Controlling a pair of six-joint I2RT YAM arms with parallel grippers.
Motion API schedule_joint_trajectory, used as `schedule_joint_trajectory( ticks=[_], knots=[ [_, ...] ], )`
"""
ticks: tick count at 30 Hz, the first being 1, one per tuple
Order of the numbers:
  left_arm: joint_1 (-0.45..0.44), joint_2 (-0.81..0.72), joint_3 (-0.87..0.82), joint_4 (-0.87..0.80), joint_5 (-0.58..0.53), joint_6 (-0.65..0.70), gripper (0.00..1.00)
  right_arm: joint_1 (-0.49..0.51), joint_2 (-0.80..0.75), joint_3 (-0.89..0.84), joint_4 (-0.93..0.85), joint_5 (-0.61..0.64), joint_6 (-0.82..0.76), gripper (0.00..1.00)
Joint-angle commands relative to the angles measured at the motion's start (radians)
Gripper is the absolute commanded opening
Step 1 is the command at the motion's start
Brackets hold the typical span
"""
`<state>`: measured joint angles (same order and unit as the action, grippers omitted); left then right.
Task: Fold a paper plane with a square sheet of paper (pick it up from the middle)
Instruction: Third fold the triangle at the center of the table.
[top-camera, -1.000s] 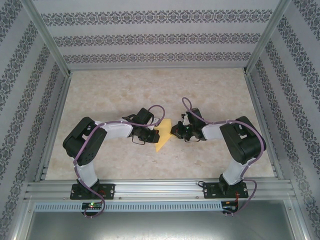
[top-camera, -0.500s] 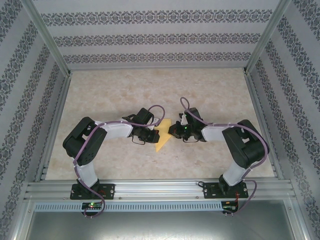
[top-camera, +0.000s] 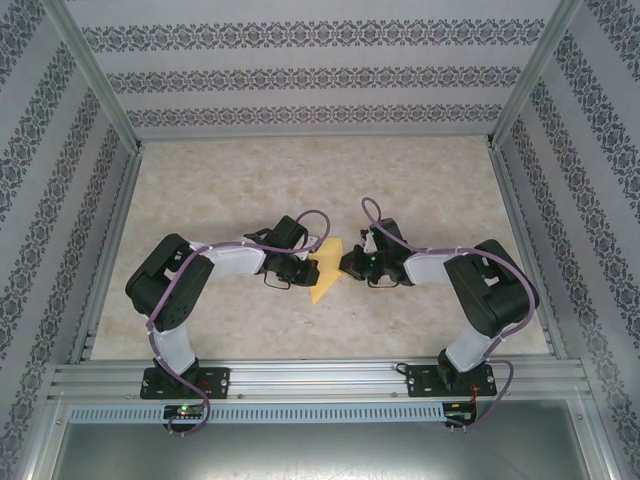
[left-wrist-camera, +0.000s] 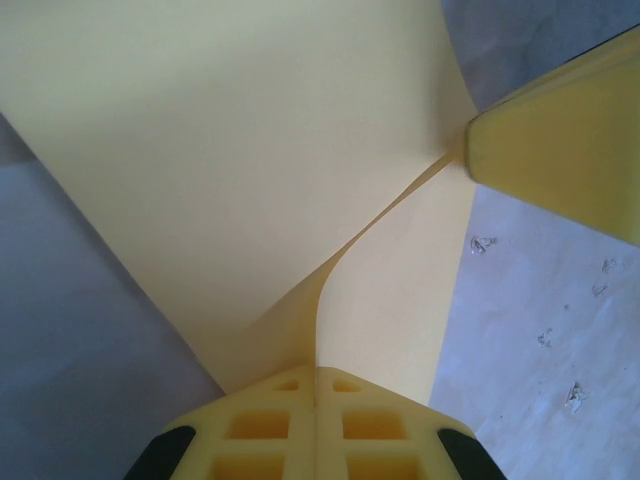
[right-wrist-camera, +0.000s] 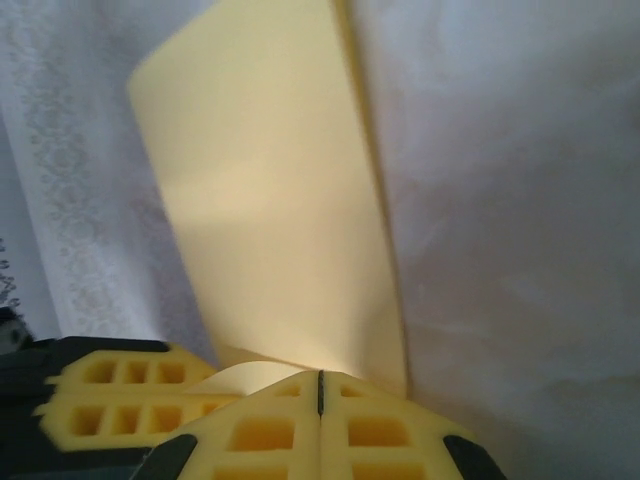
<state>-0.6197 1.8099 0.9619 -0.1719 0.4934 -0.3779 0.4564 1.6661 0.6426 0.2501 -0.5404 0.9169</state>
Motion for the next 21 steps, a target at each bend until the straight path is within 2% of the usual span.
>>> schedule_joint_trajectory(
  ticks=[1,8,14,21],
  knots=[
    [0.006,0.010,0.009,-0.044,-0.023,0.018,0.04,0.019,-0.058,-0.007,0.010,-0.015,0.021,0.00],
    [0.006,0.012,0.010,-0.041,-0.020,0.018,0.04,0.085,0.012,-0.044,0.103,0.013,0.083,0.00],
    [0.006,0.011,0.010,-0.042,-0.021,0.018,0.04,0.121,0.072,-0.040,0.098,0.041,0.079,0.00],
    [0.005,0.006,0.004,-0.041,-0.026,0.015,0.04,0.135,-0.047,-0.053,0.060,0.045,0.078,0.00]
  ],
)
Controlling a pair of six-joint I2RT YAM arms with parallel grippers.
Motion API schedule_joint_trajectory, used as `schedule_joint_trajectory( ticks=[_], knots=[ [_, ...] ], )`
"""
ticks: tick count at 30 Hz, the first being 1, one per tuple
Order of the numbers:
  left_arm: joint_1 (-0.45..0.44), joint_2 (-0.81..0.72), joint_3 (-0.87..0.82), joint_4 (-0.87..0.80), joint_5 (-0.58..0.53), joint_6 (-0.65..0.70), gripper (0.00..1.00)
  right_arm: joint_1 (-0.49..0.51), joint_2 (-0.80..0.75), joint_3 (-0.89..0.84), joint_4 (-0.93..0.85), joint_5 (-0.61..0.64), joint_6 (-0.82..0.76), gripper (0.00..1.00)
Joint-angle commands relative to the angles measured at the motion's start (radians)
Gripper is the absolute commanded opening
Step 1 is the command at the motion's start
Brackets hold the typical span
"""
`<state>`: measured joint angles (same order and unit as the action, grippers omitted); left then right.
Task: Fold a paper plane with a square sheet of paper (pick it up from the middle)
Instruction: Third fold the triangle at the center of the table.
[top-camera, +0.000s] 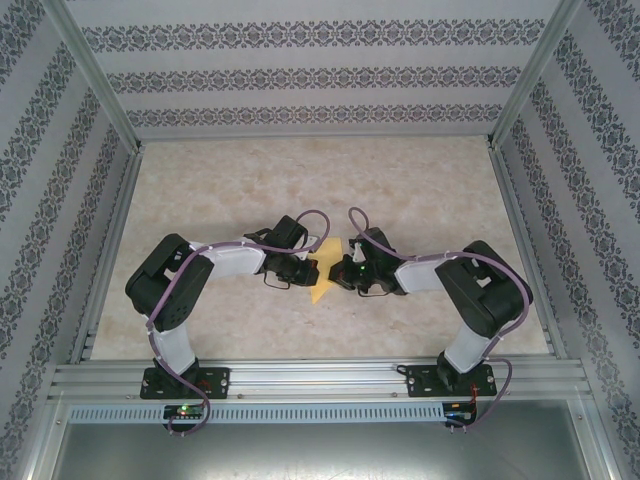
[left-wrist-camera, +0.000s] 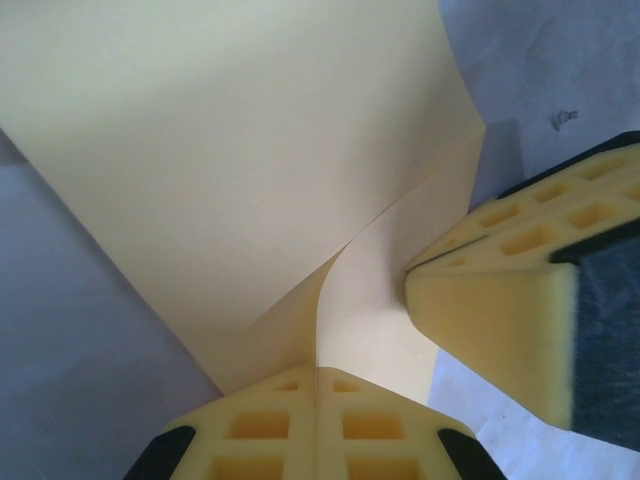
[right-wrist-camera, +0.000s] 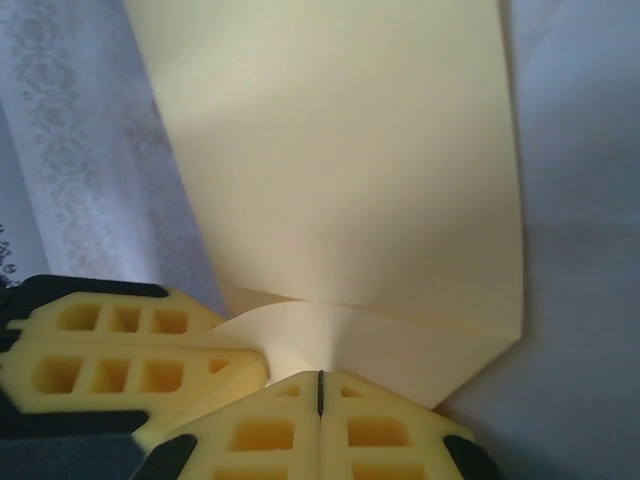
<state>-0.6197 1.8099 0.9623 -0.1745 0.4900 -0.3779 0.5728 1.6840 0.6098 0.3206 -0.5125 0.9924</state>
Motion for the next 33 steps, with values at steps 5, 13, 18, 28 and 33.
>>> schedule_joint_trajectory(
  ticks=[5,13,18,28,33],
  knots=[
    [0.006,0.003,0.002,-0.036,-0.022,0.015,0.04,0.071,-0.092,-0.062,0.036,0.029,0.046,0.00],
    [0.006,0.006,0.001,-0.033,-0.018,0.015,0.05,0.112,0.019,-0.064,0.108,0.036,0.076,0.00],
    [0.006,0.003,-0.001,-0.032,-0.022,0.015,0.04,0.116,0.015,-0.061,0.088,0.039,0.069,0.00],
    [0.006,0.009,0.003,-0.029,-0.020,0.017,0.04,0.172,-0.075,-0.065,0.089,0.061,0.082,0.00],
    [0.006,0.009,0.002,-0.031,-0.022,0.018,0.04,0.194,-0.005,-0.049,0.135,0.044,0.098,0.00]
  ],
)
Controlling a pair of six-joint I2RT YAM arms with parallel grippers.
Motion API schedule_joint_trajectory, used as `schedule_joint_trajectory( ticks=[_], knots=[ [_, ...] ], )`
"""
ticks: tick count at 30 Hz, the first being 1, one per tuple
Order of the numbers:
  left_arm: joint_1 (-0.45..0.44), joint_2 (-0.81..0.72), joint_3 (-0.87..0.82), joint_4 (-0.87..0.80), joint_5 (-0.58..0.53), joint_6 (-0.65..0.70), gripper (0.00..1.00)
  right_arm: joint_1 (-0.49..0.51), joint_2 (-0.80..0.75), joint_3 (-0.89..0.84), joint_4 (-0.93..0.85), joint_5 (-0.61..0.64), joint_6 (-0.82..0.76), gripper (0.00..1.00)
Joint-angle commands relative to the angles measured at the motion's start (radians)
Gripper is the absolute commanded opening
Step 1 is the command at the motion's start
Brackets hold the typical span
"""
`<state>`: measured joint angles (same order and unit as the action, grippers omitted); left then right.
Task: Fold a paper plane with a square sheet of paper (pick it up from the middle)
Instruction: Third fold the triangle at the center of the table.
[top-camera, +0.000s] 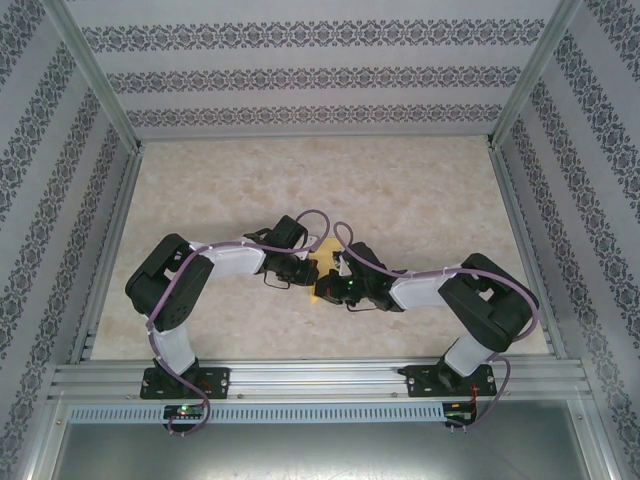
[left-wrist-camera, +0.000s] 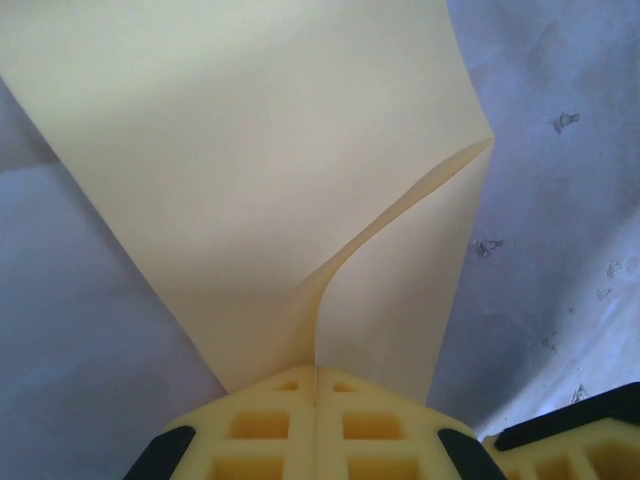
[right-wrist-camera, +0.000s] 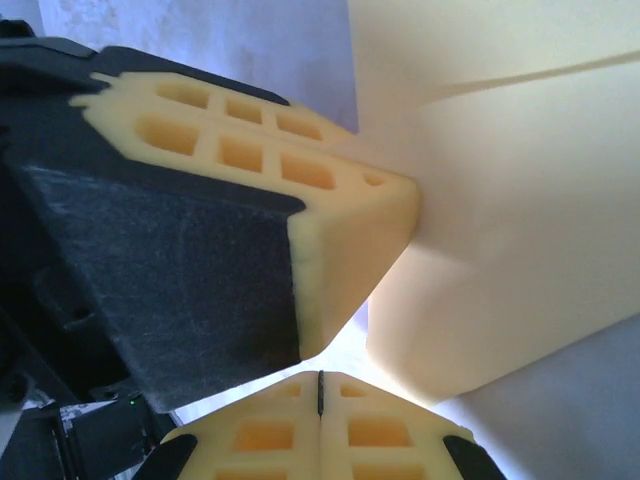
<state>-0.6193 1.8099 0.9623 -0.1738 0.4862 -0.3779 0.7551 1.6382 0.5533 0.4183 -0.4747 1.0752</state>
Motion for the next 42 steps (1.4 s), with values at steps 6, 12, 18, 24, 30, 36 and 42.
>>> schedule_joint_trajectory(
  ticks=[6,12,18,24,30,36,42],
  knots=[
    [0.006,0.012,0.003,-0.032,-0.016,0.019,0.04,0.017,0.118,0.006,0.089,-0.009,0.044,0.00],
    [0.006,0.010,0.004,-0.035,-0.017,0.021,0.04,0.019,0.062,0.006,0.045,0.007,0.027,0.00],
    [0.006,0.014,0.011,-0.037,-0.016,0.019,0.04,0.048,-0.008,0.024,-0.032,0.037,0.008,0.00],
    [0.006,0.013,0.011,-0.038,-0.015,0.019,0.04,0.062,0.075,0.049,-0.064,0.048,0.022,0.00],
    [0.006,0.013,0.010,-0.035,-0.015,0.018,0.04,0.061,0.070,0.068,-0.161,0.074,0.003,0.00],
    [0.006,0.010,0.011,-0.044,-0.019,0.022,0.04,0.019,-0.062,0.039,-0.143,0.085,-0.018,0.00],
    [0.005,0.012,0.012,-0.041,-0.017,0.022,0.04,-0.171,-0.151,0.012,-0.189,0.064,-0.106,0.00]
  ],
)
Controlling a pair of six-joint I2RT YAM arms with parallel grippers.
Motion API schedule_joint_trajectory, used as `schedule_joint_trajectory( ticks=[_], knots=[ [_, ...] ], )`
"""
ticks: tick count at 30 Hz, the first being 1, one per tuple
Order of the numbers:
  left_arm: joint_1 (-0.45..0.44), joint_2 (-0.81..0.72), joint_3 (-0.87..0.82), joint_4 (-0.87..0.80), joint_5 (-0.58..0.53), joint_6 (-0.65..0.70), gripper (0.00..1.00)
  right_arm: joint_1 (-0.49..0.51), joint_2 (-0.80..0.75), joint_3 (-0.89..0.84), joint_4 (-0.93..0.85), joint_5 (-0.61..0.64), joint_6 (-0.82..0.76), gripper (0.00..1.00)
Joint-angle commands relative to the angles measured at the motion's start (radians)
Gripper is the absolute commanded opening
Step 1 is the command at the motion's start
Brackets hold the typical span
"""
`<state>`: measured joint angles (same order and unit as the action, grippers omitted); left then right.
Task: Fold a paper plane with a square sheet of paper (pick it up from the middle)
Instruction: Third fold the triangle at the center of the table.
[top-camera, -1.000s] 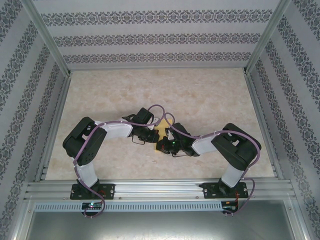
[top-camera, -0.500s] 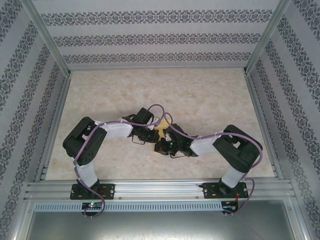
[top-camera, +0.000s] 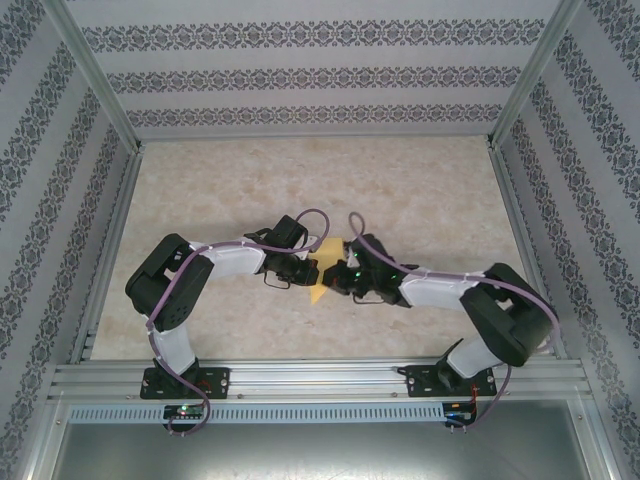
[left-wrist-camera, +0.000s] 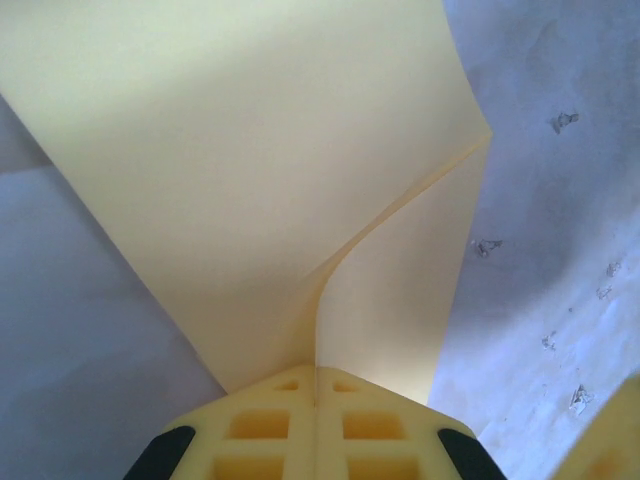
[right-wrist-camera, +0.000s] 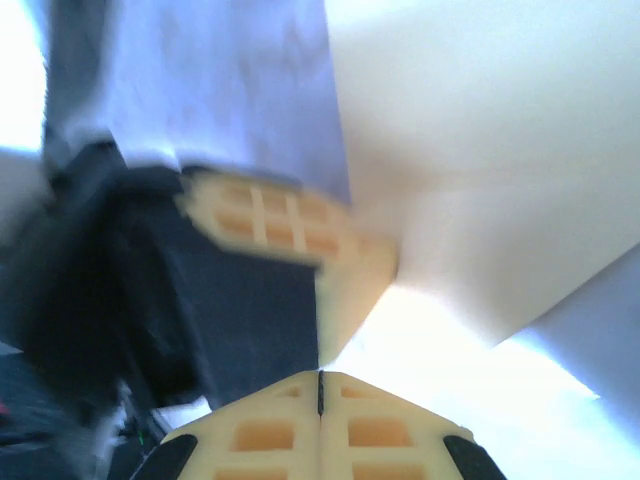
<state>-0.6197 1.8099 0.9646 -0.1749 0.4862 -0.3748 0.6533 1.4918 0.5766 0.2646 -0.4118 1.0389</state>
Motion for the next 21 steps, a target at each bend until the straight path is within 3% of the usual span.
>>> schedule_joint_trajectory(
  ticks=[1,8,14,21],
  knots=[
    [0.006,0.014,0.012,-0.040,-0.017,0.019,0.04,-0.092,0.007,-0.003,-0.031,-0.017,-0.080,0.00],
    [0.006,0.016,0.017,-0.049,-0.020,0.021,0.04,-0.117,0.180,0.053,0.102,-0.122,-0.050,0.00],
    [0.006,0.021,0.020,-0.054,-0.022,0.022,0.04,-0.122,0.276,0.023,0.104,-0.080,-0.050,0.00],
    [0.006,0.025,0.025,-0.066,-0.029,0.030,0.04,-0.149,0.148,0.077,0.014,-0.080,-0.078,0.00]
  ],
)
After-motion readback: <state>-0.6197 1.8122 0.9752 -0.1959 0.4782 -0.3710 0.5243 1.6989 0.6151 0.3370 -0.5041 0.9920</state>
